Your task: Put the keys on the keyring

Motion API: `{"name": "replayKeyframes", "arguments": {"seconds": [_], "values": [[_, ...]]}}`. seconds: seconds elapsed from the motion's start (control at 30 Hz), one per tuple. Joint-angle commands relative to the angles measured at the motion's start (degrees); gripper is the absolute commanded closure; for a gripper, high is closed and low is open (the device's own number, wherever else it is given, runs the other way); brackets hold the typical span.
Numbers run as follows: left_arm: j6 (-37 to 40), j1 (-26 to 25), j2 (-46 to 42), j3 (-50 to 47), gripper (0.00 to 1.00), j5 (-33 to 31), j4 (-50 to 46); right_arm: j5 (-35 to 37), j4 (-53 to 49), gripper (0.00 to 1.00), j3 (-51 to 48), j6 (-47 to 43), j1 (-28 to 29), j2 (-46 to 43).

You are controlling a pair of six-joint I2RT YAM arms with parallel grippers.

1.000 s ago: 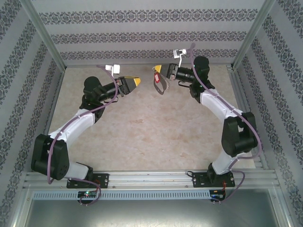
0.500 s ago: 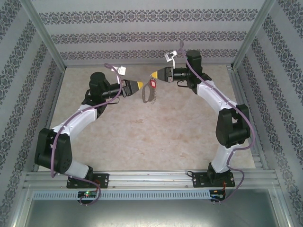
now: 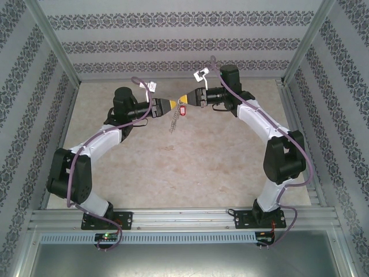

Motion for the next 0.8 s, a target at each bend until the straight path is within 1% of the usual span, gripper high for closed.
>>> {"name": "replayKeyframes", "arguments": {"seconds": [0.0, 0.2, 0.77], "values": [[-3.1, 0.4, 1.3, 1.0, 0.67, 2.2, 6.3, -0.3, 0.1, 1.0, 0.0, -1.7, 0.6, -1.7], [-5.2, 0.4, 1.5, 0.5, 0.67, 2.0, 9.6, -0.2, 0.4, 1.0, -0.1, -1.6, 0.8, -1.6], [-6.0, -1.4, 2.4, 0.3, 0.7, 2.7, 11.2, 0.0, 0.8, 1.0, 0.8, -1.2, 1.5, -0.5]]}}
